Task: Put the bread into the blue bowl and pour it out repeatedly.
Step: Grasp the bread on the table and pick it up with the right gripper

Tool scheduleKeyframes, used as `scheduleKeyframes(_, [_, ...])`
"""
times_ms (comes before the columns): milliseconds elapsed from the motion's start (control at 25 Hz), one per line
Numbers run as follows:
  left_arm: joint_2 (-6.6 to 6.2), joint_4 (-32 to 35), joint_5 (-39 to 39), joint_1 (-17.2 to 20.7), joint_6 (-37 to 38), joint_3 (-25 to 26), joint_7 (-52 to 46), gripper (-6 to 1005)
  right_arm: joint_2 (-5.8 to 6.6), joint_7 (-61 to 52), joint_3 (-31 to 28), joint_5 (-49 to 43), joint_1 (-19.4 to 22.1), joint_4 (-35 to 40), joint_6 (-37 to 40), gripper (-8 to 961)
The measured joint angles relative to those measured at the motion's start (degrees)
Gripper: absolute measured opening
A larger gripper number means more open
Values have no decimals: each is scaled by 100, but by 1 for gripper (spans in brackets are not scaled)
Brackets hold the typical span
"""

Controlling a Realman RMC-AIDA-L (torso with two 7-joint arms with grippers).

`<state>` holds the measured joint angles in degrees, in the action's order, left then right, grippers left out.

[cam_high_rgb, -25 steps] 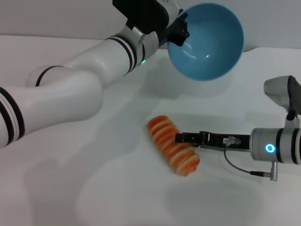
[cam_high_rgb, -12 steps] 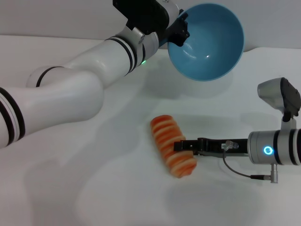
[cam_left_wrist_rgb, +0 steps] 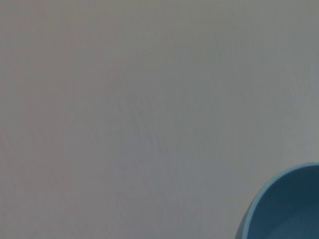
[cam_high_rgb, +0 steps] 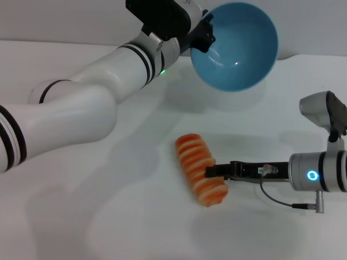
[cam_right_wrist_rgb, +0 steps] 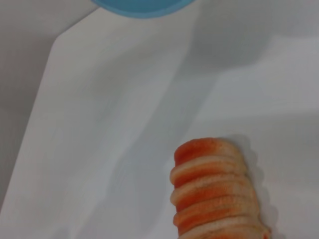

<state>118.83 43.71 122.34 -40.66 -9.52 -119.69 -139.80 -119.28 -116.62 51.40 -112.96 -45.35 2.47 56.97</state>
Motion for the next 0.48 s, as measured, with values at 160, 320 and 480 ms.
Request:
scheduleKeyframes(160, [0,-17,0,3,1,0,-32,-1,2,162,-17,6,103,125,156,435])
scheduleKeyframes(320, [-5,-25,0,5,27,0,-134,0,3,294,-57,33,237,361,444,412])
scheduleKeyframes(480, [-14,-58,0,6,119,22,-142,0,37,301,-60,38,412,681,1055,389])
